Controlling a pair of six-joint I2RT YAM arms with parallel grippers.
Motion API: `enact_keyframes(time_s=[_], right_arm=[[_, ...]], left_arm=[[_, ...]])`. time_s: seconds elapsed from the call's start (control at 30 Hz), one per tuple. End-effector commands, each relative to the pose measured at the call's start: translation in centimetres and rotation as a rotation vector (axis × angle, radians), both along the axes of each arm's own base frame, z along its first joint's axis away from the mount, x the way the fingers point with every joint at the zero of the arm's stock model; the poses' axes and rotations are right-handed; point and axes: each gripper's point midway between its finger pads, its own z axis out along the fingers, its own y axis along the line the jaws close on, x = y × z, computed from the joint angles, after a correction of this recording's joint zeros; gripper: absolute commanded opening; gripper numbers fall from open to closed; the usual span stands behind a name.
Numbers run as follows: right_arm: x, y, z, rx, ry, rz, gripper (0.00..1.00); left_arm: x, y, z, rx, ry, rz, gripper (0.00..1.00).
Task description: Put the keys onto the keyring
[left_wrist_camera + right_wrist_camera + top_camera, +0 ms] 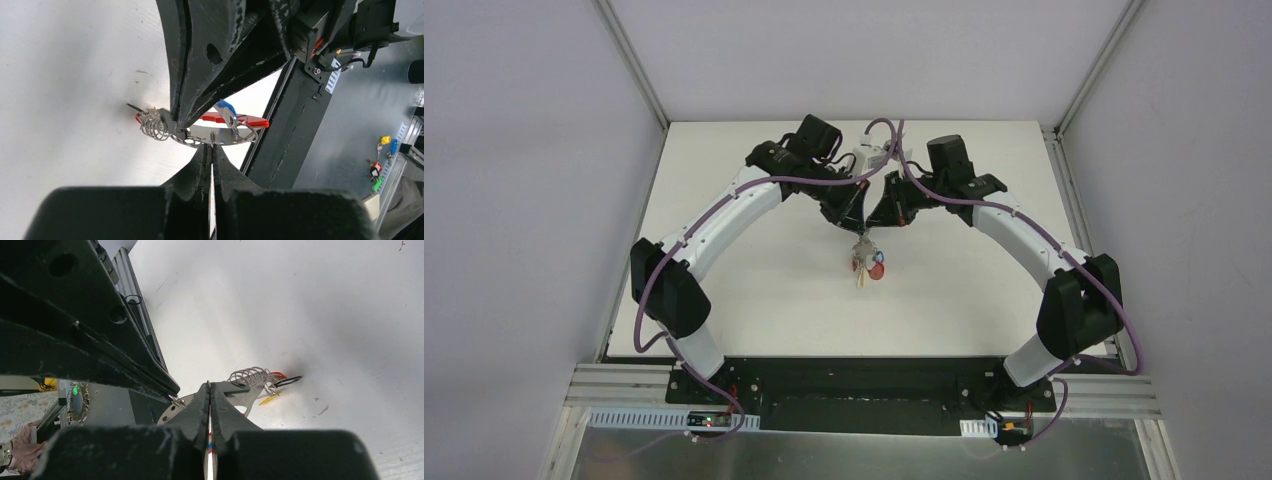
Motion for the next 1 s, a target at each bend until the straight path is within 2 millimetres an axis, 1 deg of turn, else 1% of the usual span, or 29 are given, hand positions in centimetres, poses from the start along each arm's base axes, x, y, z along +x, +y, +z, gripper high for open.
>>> enact_keyframes(time_s=[0.0, 0.17, 0.23, 0.33, 0.43, 0.6, 0.77, 0.97], right_arm=[[0.0, -0.4, 2.9, 0.055, -0.070, 0.007, 0.00], [1.0, -2.3, 4.2, 0.108, -0.078, -0.024, 0.00], [0.8, -3.0, 5.0, 0.130, -0.089, -0.017, 0.00], [0.2, -3.3, 6.0, 0.158, -0.095, 0.004, 0.00], [-0.2, -3.1, 6.5, 0.176, -0.079, 0.021, 0.00], [-0.2, -2.5, 6.0, 0.171, -0.067, 0.014, 0.00], [-0.3, -1.4, 5.7, 0.154, -0.068, 0.017, 0.00], [0.2, -0.7, 4.9, 0.134, -0.063, 0.001, 0.00]], left_arm=[[0.6, -0.1, 2.6, -0.074, -0.028, 0.013, 0.00], [0.3, 0.8, 2.8, -0.082, -0.093, -0.016, 0.00], [0.5, 1.2, 3.0, -0.078, -0.137, -0.016, 0.00], [1.5, 1.8, 3.2, -0.046, -0.201, 0.028, 0.00], [2.8, 2.5, 3.7, 0.004, -0.237, 0.109, 0.00], [3.2, 2.7, 4.0, 0.031, -0.201, 0.217, 0.00], [2.5, 2.3, 3.5, 0.026, -0.121, 0.264, 0.00], [1.6, 1.4, 3.6, -0.041, -0.080, 0.247, 0.00]])
